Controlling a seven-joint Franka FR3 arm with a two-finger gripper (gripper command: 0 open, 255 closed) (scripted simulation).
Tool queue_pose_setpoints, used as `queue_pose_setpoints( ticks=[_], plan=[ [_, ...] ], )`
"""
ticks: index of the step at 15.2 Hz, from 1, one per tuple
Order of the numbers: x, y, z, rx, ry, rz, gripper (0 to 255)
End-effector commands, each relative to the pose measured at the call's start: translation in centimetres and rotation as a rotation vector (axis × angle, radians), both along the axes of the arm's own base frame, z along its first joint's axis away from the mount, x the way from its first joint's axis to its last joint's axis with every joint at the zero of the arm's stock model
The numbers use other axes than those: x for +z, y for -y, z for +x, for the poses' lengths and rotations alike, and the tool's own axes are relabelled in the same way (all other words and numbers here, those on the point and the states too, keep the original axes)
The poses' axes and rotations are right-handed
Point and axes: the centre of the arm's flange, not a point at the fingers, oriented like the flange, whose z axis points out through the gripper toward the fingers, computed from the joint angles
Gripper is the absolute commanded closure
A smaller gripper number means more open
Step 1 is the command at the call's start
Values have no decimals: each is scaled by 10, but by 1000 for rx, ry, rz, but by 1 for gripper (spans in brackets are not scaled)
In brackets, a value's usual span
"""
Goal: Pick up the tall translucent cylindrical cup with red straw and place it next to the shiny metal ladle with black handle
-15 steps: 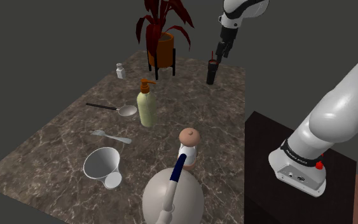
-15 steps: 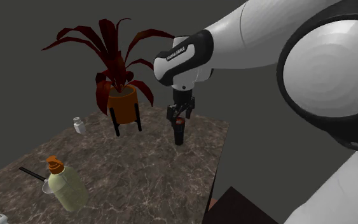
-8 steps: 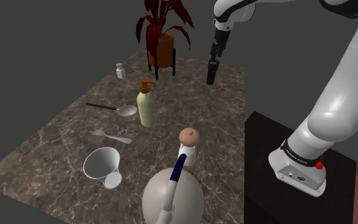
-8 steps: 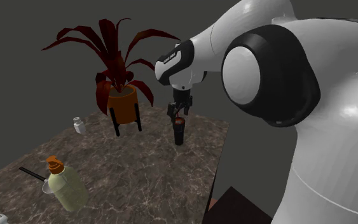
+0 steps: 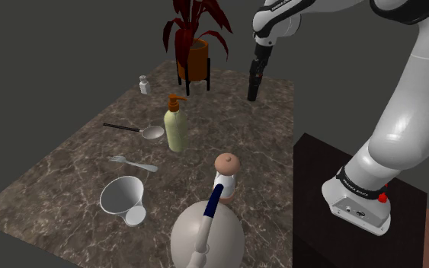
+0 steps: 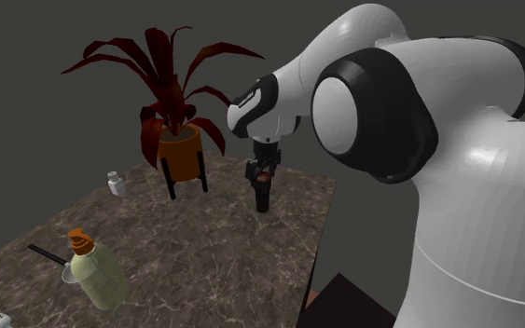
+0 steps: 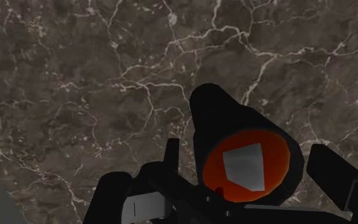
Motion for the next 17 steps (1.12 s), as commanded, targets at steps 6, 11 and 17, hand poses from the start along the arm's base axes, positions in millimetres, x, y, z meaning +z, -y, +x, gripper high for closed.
queue_pose_setpoints(
  ticks=[6, 11, 17],
  plan=[
    [-2, 0, 0, 0, 0, 0, 0],
    [-2, 0, 0, 0, 0, 0, 255],
    [3, 0, 0, 0, 0, 0, 255]
  ],
)
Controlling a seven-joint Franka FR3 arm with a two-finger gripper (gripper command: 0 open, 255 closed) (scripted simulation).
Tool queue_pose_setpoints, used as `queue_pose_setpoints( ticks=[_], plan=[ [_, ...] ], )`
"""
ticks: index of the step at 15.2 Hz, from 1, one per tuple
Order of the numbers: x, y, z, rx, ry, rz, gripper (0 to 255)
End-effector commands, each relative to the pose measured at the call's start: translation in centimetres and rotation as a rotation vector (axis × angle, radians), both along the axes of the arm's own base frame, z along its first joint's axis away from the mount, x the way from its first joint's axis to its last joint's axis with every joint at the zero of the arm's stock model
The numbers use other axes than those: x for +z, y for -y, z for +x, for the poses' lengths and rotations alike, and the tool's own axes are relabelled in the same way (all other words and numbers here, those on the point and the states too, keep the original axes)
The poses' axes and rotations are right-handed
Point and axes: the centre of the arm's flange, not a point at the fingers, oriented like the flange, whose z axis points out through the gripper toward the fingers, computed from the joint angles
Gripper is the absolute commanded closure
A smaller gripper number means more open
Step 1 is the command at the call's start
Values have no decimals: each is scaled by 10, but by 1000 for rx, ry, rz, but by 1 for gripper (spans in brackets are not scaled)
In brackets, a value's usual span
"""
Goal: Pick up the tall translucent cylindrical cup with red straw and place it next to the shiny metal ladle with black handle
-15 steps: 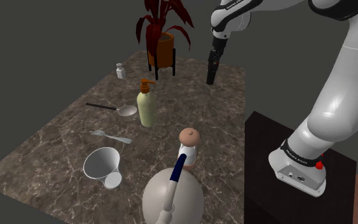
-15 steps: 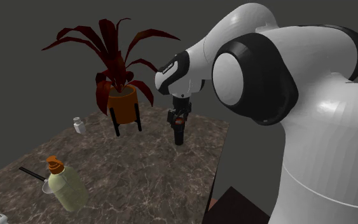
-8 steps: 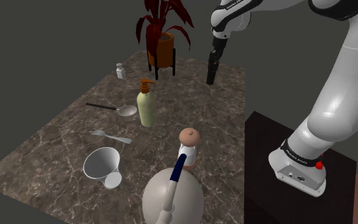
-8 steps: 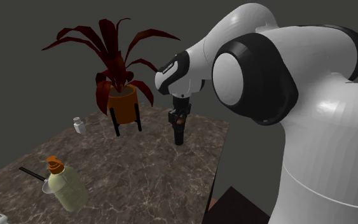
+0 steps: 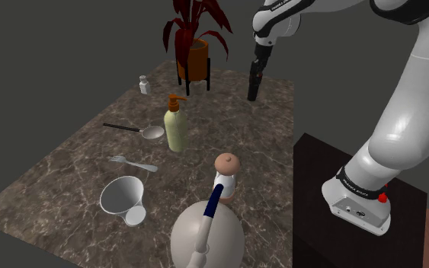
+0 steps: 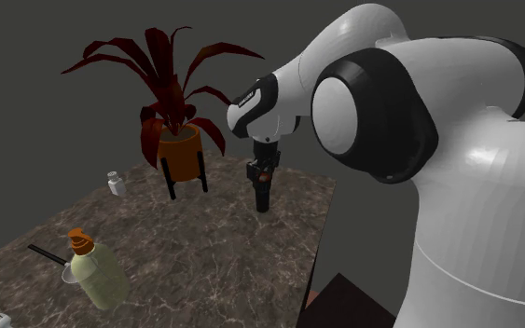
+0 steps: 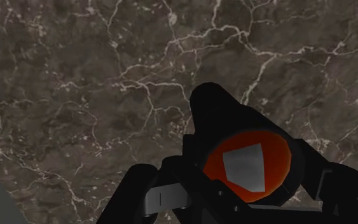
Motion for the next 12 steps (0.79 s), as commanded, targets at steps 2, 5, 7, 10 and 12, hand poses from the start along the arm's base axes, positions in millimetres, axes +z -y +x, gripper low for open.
queue_pose_setpoints(
  ticks=[2, 5, 7, 10, 12],
  plan=[
    [13, 0, 0, 0, 0, 0, 255],
    [29, 0, 0, 0, 0, 0, 255],
    [40, 0, 0, 0, 0, 0, 255],
    [56, 0, 0, 0, 0, 0, 255],
    [66, 0, 0, 0, 0, 0, 255]
  ],
)
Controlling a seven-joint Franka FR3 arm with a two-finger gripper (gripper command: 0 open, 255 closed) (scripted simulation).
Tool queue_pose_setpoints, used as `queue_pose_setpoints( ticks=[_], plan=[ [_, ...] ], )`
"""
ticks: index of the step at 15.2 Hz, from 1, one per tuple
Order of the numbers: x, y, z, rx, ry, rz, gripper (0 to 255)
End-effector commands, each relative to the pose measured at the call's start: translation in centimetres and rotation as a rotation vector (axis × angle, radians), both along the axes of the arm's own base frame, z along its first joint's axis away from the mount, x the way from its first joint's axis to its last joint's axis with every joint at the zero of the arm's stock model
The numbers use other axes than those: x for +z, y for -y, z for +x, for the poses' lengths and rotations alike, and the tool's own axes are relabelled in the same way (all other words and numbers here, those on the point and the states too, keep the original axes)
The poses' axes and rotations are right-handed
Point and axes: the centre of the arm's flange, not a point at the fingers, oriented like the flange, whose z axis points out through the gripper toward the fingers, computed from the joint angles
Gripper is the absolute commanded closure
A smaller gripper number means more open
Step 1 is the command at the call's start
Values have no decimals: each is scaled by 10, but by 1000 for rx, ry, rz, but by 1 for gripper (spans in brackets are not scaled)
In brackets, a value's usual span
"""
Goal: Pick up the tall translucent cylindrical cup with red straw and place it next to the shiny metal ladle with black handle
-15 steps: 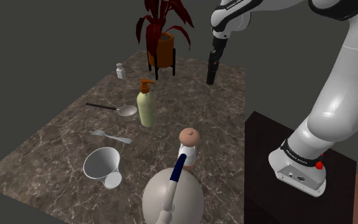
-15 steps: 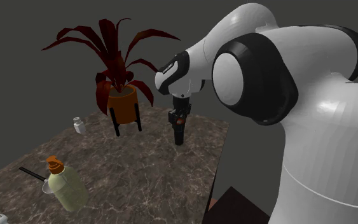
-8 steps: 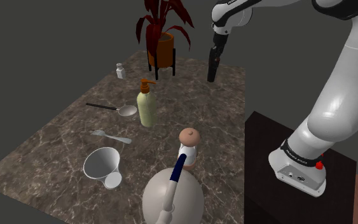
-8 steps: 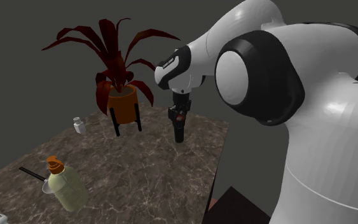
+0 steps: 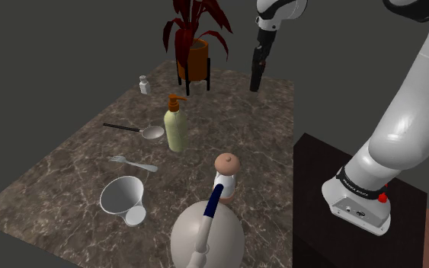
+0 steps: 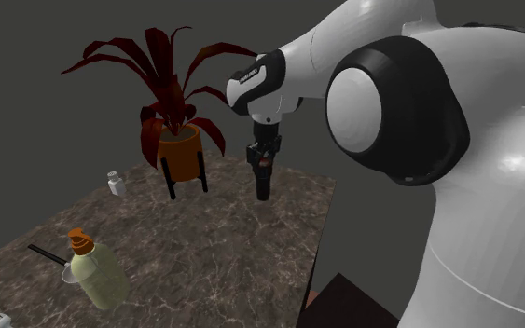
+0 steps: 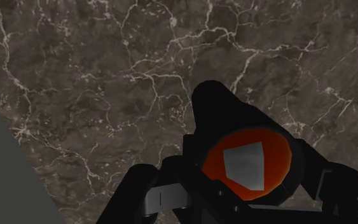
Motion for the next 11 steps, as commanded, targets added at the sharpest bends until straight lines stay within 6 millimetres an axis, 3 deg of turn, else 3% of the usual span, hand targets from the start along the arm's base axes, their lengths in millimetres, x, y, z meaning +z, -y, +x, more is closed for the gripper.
queue_pose_setpoints(
  ticks=[1, 11],
  plan=[
    [11, -1, 1, 0, 0, 0, 255],
    [64, -1, 1, 0, 0, 0, 255]
  ],
)
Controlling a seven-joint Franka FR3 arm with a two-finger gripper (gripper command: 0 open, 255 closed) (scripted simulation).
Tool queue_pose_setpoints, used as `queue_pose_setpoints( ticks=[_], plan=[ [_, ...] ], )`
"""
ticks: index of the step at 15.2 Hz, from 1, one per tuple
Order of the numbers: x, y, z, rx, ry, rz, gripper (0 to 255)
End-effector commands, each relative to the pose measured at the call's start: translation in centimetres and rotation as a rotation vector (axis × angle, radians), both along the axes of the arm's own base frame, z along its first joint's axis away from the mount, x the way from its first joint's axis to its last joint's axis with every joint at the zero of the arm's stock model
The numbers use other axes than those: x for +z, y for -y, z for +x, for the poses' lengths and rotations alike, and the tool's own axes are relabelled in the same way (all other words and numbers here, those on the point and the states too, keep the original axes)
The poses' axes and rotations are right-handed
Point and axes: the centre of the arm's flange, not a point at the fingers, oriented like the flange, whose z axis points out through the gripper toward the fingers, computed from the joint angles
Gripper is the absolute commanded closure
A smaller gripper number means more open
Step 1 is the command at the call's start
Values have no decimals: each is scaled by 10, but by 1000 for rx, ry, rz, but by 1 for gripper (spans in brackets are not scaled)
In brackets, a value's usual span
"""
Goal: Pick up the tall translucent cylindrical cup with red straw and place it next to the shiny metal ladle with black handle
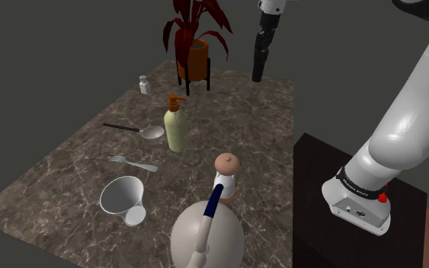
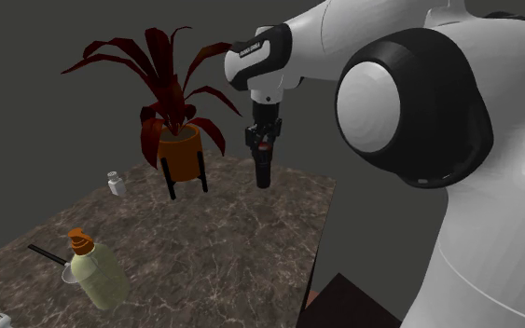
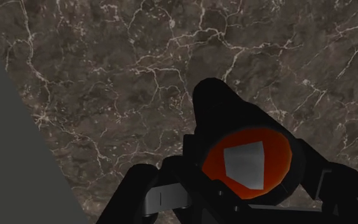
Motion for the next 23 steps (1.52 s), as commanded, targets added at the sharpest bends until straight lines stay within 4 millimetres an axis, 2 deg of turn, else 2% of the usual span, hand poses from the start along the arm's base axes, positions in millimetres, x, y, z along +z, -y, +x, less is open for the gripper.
queue_pose_setpoints(
  ticks=[1, 23],
  plan=[
    [10, 1, 1, 0, 0, 0, 255],
    [127, 1, 1, 0, 0, 0, 255]
  ],
)
